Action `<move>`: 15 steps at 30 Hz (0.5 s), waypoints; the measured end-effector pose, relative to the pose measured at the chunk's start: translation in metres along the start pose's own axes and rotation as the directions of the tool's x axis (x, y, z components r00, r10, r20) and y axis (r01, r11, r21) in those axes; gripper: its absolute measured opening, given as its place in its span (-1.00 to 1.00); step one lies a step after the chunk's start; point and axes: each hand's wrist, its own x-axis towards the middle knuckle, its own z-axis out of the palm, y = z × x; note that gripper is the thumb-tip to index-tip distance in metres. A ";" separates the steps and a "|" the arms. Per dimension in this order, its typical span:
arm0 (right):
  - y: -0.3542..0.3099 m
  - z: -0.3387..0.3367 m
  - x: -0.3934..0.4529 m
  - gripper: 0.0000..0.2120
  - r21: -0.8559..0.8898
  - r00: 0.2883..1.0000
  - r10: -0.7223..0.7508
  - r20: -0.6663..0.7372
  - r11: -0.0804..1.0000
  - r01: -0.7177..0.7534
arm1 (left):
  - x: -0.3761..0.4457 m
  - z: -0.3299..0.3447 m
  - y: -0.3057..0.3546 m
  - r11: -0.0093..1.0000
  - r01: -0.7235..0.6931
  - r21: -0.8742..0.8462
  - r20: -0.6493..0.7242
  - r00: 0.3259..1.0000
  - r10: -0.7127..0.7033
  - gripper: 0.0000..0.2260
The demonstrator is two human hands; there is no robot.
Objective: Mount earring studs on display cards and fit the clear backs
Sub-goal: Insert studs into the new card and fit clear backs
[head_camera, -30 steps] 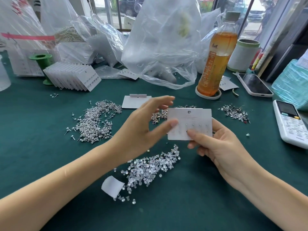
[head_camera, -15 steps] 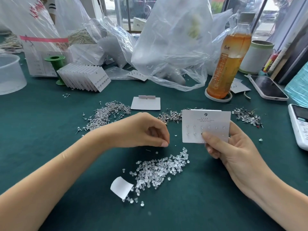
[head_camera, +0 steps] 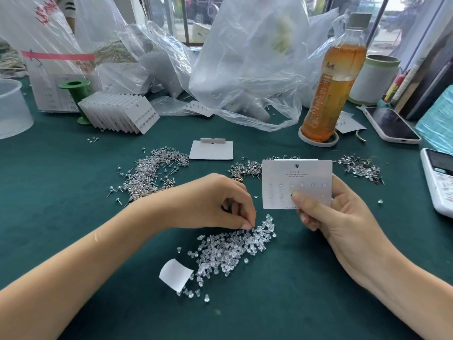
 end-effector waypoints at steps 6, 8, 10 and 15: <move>0.002 0.000 -0.001 -0.64 -0.023 0.999 -0.036 -0.003 0.999 0.036 | 0.002 -0.001 -0.003 0.983 0.026 -0.183 -0.101 0.994 -0.045 -0.94; 0.002 0.001 -0.002 -0.65 -0.054 0.997 -0.077 -0.003 0.996 0.077 | 0.002 -0.002 -0.004 0.958 0.025 -0.285 -0.132 0.989 -0.066 -0.95; 0.002 0.003 -0.003 -0.70 -0.142 0.988 -0.155 0.014 0.978 0.156 | 0.003 -0.003 -0.004 0.933 0.022 -0.360 -0.148 0.986 -0.080 -0.94; 0.006 0.005 -0.010 -0.74 -0.410 0.893 -0.418 0.165 0.795 0.447 | 0.004 -0.002 -0.002 0.890 0.036 -0.454 -0.131 0.986 -0.107 -0.89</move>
